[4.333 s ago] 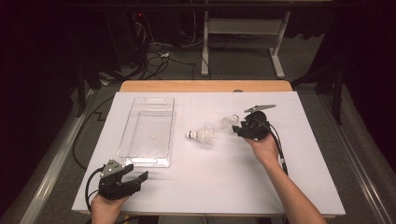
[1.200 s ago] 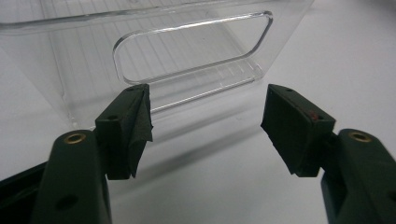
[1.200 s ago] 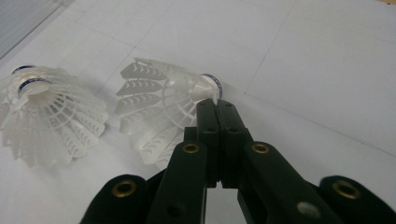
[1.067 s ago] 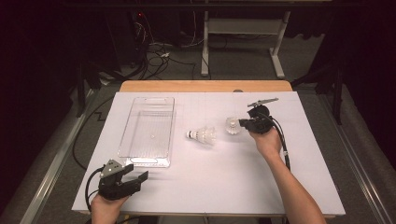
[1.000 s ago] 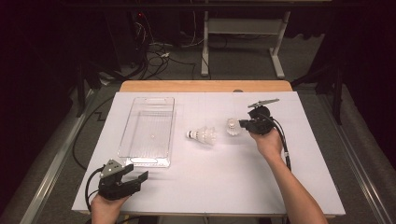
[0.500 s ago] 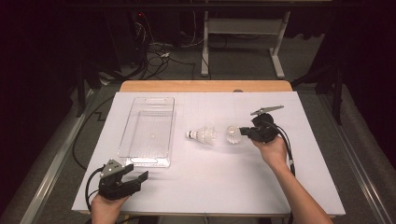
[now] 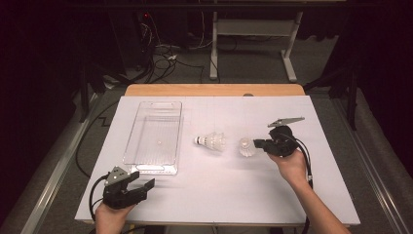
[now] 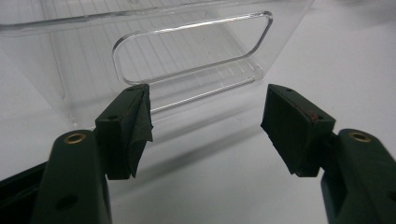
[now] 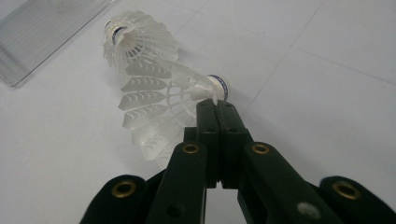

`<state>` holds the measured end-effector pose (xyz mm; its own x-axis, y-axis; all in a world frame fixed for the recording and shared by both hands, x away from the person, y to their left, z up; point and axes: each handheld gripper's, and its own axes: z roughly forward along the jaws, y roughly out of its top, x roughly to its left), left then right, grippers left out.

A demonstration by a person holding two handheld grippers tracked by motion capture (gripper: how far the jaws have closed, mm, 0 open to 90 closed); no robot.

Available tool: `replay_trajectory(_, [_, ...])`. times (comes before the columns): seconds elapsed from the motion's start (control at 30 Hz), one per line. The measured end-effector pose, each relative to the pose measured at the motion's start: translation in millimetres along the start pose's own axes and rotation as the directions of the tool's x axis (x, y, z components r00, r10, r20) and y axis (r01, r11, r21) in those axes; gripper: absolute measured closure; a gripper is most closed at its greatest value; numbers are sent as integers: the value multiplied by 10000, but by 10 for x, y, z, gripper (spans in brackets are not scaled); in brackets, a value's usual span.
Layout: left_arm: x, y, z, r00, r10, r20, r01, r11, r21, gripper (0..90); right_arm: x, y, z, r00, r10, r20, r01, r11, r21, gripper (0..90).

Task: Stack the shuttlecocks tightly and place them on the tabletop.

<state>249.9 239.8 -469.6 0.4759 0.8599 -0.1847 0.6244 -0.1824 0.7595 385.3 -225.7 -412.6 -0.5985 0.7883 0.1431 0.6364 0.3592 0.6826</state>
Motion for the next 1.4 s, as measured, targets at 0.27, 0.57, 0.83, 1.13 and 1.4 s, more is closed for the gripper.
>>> replay_trajectory(0.27, [2, 1, 0, 10000, 0, -13, 0, 10000, 1, 338, 66, -99, -28, 9995, -202, -245, 207, 9996, 182, 900])
replay_trajectory(0.57, [1, 1, 0, 10000, -5, -30, 5, 10000, 4, 337, 172, -192, -81, 9975, -373, -599, 387, 9990, 209, 900])
replay_trajectory(0.83, [2, 0, -1, 10000, -5, -17, 5, 10000, -2, 338, 239, -249, -86, 9958, -504, -770, 531, 9980, 334, 900])
replay_trajectory(1.13, [3, 1, 4, 10000, -24, -17, 24, 10000, -5, 337, 289, -291, -44, 9940, -549, -948, 603, 9967, 552, 898])
replay_trajectory(1.4, [8, 0, 3, 10000, -51, -5, 51, 10000, -3, 337, 283, -284, -28, 9945, -530, -899, 575, 9972, 474, 868])
